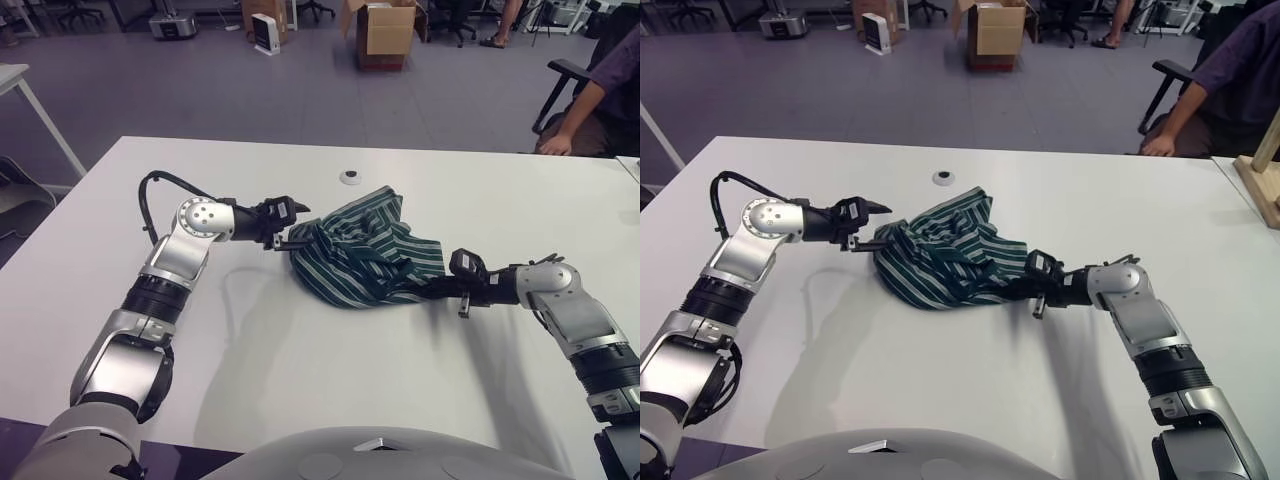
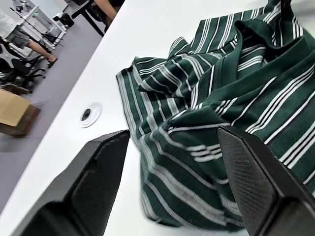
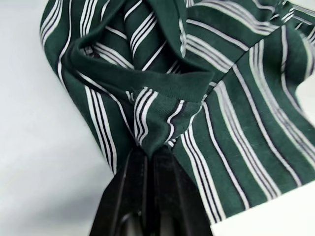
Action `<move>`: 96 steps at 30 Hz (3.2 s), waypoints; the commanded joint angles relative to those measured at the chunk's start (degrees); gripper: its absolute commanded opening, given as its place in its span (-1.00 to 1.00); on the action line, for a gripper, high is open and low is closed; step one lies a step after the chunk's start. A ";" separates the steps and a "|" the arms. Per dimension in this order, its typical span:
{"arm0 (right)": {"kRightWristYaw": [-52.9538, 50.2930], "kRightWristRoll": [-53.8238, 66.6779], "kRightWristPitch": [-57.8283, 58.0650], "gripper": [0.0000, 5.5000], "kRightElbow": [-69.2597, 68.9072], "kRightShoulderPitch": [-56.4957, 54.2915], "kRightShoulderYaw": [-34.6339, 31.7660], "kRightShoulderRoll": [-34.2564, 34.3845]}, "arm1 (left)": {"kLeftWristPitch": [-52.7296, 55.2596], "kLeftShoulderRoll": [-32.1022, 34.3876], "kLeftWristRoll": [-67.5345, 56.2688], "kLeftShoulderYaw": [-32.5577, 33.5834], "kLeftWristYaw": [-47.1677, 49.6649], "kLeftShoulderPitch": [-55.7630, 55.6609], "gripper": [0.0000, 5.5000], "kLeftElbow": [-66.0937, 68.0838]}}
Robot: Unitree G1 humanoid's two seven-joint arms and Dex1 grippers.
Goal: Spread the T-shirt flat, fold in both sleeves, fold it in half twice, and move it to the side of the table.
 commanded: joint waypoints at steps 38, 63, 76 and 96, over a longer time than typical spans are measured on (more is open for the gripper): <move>-1.28 23.93 12.12 -1.00 -10.16 -24.68 -20.53 -3.85 | 32.14 5.49 -49.75 39.70 10.84 3.72 -0.99 -29.04; 10.88 17.05 3.36 -1.00 -4.17 -22.84 -14.44 -7.42 | 25.79 8.24 -38.16 30.32 7.67 11.19 -0.99 -33.74; 19.04 3.74 -8.00 -1.00 -14.58 12.02 -4.68 -18.65 | 20.52 14.61 -21.69 10.04 3.83 53.57 -0.99 -52.89; 11.53 7.15 -2.79 0.00 -7.94 1.30 -5.32 -12.57 | 29.43 28.90 -42.37 25.33 -6.68 50.74 -0.05 -54.02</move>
